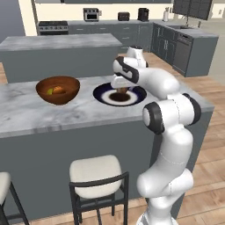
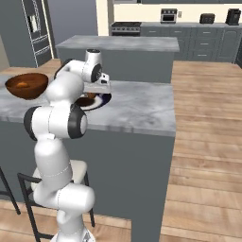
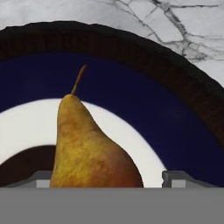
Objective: Take the fruits from the plate on the dining counter and place two fruits in each bowl.
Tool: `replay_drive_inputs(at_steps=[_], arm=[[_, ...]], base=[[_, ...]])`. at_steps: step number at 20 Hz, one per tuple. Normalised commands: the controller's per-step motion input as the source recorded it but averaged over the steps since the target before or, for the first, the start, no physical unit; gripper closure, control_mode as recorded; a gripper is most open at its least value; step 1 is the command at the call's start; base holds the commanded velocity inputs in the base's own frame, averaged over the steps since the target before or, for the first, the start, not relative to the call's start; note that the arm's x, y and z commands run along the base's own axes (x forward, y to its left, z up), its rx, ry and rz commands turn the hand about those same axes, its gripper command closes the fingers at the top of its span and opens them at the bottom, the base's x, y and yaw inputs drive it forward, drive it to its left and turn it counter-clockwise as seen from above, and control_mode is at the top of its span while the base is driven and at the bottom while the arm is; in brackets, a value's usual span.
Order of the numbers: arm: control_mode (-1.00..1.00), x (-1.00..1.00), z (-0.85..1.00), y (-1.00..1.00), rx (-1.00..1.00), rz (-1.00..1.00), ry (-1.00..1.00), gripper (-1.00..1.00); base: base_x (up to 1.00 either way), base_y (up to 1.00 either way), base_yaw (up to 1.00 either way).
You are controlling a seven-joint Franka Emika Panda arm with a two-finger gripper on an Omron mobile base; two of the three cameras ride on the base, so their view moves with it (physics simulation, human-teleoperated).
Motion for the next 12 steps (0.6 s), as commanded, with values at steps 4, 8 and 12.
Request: replay_drive_inputs(at_steps=[4,8,12], arm=[[-1.0,0.0,0.0,0.0,0.0,0.0,0.0,1.0],[-1.0,0.0,0.24,0.0,0.0,0.0,0.0,1.0],[-1.0,-0.29,0.68,0.14,-0.03,-0.02,0.02,1.0]], base=[[0.0,0.0,0.0],[0.0,0.0,0.0],[0.0,0.0,0.0]])
